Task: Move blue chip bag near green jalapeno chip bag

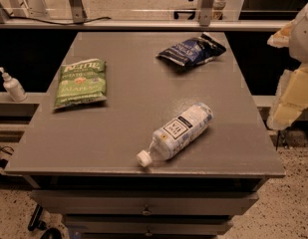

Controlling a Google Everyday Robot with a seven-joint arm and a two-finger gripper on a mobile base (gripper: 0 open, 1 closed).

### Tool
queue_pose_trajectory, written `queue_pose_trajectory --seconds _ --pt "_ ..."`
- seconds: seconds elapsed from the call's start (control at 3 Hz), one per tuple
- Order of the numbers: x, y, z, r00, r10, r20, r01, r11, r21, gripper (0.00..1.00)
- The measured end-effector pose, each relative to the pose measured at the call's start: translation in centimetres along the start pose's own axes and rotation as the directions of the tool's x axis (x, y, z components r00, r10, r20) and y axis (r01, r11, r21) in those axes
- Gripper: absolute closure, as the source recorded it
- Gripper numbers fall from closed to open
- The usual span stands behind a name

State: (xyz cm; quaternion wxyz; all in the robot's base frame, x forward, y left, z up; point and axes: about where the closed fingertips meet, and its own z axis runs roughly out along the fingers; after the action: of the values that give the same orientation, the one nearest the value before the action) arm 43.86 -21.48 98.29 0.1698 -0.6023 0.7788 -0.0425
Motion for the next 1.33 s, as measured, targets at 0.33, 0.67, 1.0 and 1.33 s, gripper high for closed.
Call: queue_pose_trajectory --seconds 0.33,0.67,1.0,1.33 --pt "-0.2 -0.2 0.0 1.000 -0.001 0.005 0.001 1.0000 0.007 0.00" --pt "-1.9 -2.5 1.7 0.999 -0.018 0.037 0.016 0.9992 0.036 0.00" --pt "-3.5 -6.3 4.5 0.997 -0.007 0.075 0.001 0.9975 0.071 0.00" --pt "-4.3 -10.1 7.0 0.993 0.017 0.116 -0.029 0.9943 0.103 0.00"
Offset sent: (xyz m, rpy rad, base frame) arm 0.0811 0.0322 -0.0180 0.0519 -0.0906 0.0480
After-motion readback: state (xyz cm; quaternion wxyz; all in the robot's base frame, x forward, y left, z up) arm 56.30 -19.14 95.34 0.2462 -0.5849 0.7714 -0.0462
